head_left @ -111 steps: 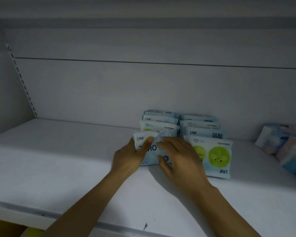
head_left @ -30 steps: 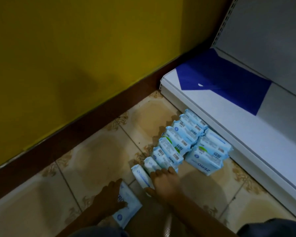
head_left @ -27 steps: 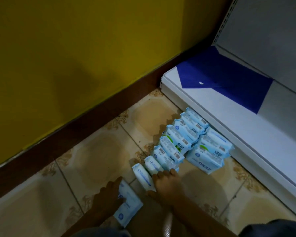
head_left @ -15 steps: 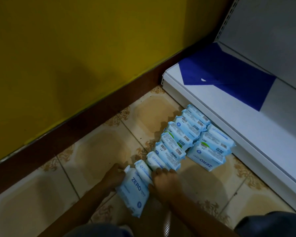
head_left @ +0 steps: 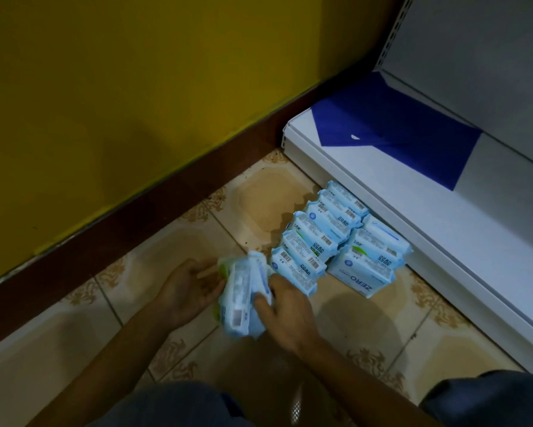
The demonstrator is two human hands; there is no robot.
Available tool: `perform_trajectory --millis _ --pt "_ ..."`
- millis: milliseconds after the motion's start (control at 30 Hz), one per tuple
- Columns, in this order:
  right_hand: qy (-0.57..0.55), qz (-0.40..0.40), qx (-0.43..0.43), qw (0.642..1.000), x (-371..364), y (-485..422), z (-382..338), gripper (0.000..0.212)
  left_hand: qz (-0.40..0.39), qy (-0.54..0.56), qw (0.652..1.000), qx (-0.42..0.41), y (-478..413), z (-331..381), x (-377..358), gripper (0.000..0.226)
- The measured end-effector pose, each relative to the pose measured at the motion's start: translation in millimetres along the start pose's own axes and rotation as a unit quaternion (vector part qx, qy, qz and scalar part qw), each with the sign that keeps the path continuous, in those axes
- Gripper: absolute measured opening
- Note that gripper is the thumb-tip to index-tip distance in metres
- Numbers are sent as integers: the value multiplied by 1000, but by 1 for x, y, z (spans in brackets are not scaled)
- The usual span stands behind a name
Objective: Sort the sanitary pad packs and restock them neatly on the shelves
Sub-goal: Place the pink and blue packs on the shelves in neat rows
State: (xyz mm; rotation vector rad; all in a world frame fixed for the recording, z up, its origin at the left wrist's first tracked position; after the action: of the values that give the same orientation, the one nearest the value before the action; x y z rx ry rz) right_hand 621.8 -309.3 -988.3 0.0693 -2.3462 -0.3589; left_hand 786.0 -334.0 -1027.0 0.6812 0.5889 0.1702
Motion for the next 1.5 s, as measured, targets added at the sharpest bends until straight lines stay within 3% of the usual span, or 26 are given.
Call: perform_trajectory --millis 33,133,233,300,367,433,567,700,933,1200,1333,1500 --pt "-39 15 -19 999 7 -4 -3 14 -37 -4 999 -16 0 13 -10 24" --pt "-121 57 -56 989 33 -13 -11 27 -129 -247 954 -110 -2 44 -39 52" --pt "-194 119 -54 972 63 -16 -25 28 -105 -370 896 -224 2 74 -73 82" --pt "-258 150 -43 954 88 -18 -40 29 -130 -358 896 -228 7 85 -102 77" --pt "-302 178 -16 936 121 -19 -60 24 -221 -277 925 -138 13 83 -138 71" --pt "-344 203 31 916 162 -20 -81 12 -286 -205 929 -113 30 94 -179 62" --pt "-398 191 99 892 243 -12 -119 57 -347 -161 899 -211 63 134 -267 55" --pt "-379 186 132 897 316 2 -157 81 -352 -153 887 -258 94 169 -341 79" --pt "-351 309 170 867 495 81 -282 60 -362 -188 862 -299 225 290 -467 85" --pt "-413 292 194 841 703 189 -469 59 -390 -194 809 -395 451 476 -615 58" --pt "-461 328 161 809 800 240 -513 43 -456 -235 776 -366 546 520 -690 50" --pt "-438 373 134 807 871 297 -511 40 -486 -244 751 -374 619 520 -761 50"
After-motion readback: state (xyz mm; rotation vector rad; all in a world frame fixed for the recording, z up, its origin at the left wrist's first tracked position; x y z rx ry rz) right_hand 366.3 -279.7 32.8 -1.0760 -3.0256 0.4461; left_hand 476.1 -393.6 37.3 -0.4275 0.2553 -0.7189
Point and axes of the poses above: each hand's wrist, its own y-axis away from the middle knuckle, its own x-axis out of the back of the hand, z = x × y, the point moved 7 cm from there along -y, towards the middle knuckle, and after that the axes turned 15 degrees about -x, right-handed, at the moved point
